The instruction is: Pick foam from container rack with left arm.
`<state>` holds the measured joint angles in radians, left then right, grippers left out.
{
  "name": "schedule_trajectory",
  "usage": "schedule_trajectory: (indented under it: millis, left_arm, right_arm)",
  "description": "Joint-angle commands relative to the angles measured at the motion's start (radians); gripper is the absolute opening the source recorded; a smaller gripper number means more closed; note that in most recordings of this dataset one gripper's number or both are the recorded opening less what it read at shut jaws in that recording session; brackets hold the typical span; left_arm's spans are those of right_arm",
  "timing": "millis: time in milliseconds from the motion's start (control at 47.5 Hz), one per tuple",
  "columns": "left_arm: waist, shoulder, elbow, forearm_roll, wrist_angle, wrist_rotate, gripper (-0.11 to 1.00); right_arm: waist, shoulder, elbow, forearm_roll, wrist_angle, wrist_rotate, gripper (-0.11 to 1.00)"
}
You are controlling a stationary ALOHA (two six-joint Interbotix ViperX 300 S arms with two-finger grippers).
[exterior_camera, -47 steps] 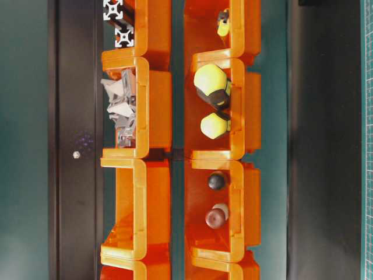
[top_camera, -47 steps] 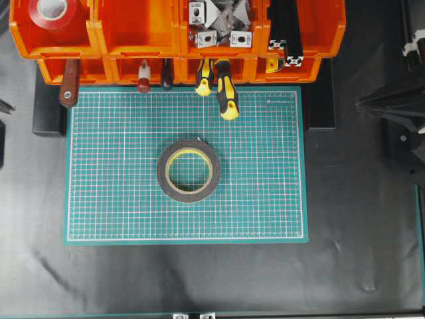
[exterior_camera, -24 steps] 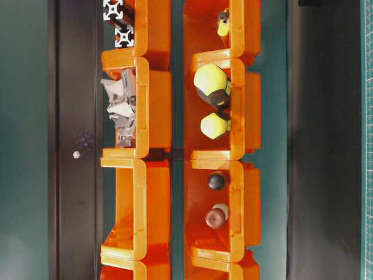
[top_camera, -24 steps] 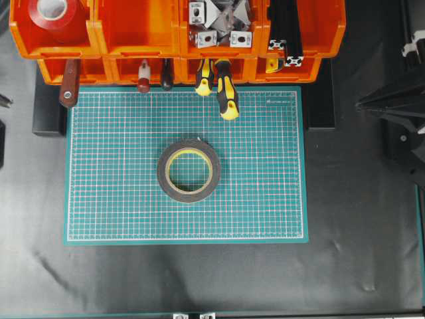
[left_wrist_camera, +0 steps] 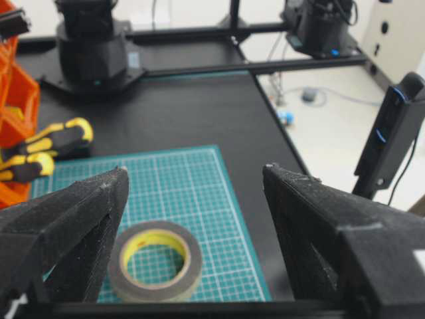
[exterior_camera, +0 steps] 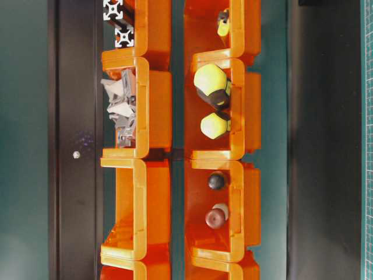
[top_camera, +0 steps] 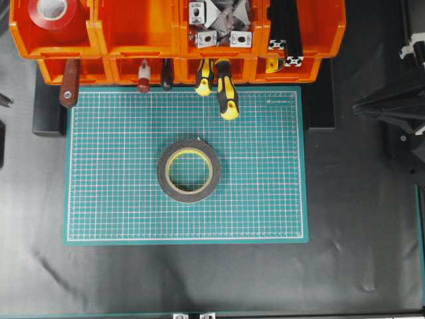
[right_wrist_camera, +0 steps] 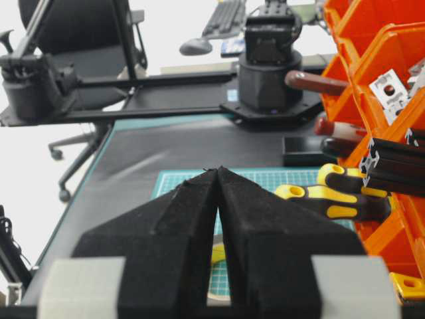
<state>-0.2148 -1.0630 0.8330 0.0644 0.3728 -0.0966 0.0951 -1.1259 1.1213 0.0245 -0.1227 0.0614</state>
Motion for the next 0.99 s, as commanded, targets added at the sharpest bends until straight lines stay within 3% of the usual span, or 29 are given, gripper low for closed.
schedule_trajectory:
  millis: [0,737,969]
  left_arm:
    - [0.003,0.005,-0.008,0.003,-0.009,-0.002,0.78]
    - [0.012,-0.015,0.012,0.002,-0.009,-0.005,0.77]
    - [0.018,-0.018,0.038,0.002,-0.012,-0.003,0.75]
  right_arm:
    - [0.002,0.006,-0.011,0.002,0.002,0.0,-0.01]
    - [0.002,0.011,-0.008,0.002,0.002,-0.002,-0.01]
    - [-0.008,0.002,0.034,0.002,0.064,0.003,0.0]
